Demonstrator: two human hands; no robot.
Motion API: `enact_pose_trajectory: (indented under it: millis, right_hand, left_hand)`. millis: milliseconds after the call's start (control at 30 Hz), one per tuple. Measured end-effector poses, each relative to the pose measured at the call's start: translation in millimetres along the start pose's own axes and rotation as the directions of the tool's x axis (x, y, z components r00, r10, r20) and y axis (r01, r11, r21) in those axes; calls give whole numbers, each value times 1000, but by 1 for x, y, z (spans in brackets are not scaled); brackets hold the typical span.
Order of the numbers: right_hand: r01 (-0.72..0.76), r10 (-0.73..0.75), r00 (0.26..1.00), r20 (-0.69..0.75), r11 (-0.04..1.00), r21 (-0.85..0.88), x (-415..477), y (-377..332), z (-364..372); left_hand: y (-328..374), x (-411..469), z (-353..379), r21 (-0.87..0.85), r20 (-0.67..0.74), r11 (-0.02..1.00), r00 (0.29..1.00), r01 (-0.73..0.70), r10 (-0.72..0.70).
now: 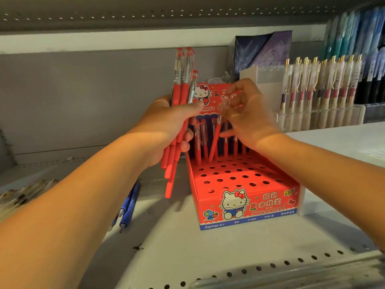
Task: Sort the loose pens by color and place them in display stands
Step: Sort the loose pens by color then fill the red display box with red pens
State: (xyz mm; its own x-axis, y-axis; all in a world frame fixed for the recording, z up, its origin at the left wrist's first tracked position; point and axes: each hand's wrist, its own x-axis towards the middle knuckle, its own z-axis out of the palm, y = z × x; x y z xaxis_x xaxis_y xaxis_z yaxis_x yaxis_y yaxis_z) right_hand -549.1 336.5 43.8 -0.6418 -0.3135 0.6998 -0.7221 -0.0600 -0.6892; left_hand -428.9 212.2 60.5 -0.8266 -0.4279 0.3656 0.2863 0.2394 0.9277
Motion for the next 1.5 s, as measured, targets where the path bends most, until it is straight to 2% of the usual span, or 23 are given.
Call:
enact_pose_trajectory:
  millis: [133, 300, 533, 633, 700, 767, 933, 1200, 1367, 1500]
  right_hand:
    - [13, -9, 996, 85, 998, -57, -3, 3, 4]
    - [71, 5, 942, 335, 974, -214, -6, 5, 4]
    - [111, -33, 948, 315, 967, -231, -5, -5, 0]
    - [69, -52, 962, 268, 996, -54, -6, -15, 2]
    - [20, -58, 953, 296, 991, 132, -8, -22, 2]
    - [0, -81, 933, 351, 974, 226, -11, -25, 2]
    - [-34, -68, 902, 426, 973, 227, -16, -21, 5]
    - [-97, -31, 903, 428, 957, 274, -12, -17, 3]
    - [-187, -10, 895, 446, 899, 395, -12, -21, 2]
    - [-227, 34, 933, 357, 828, 514, -8, -25, 1]
  left_hand:
    - [0, -1, 2, -44, 13, 999, 1000, -3, 4]
    - [3, -3, 2, -109, 21, 994, 1000, -1, 3]
    - [2, -2, 1, -77, 39, 997, 999, -23, 26]
    - [1, -2, 2, -72, 51, 997, 998, -33, 37]
    - [0, -1, 2, -73, 59, 996, 997, -42, 46]
    - [-2, -1, 2, -60, 69, 997, 996, -54, 58]
    - [-4, -2, 4, -50, 76, 998, 996, -39, 43]
    - [-1, -8, 10, -59, 113, 998, 993, -22, 29]
    - [1, -6, 8, -118, 66, 993, 998, 2, 6]
    - [2, -2, 3, -110, 6, 994, 1000, 6, -5]
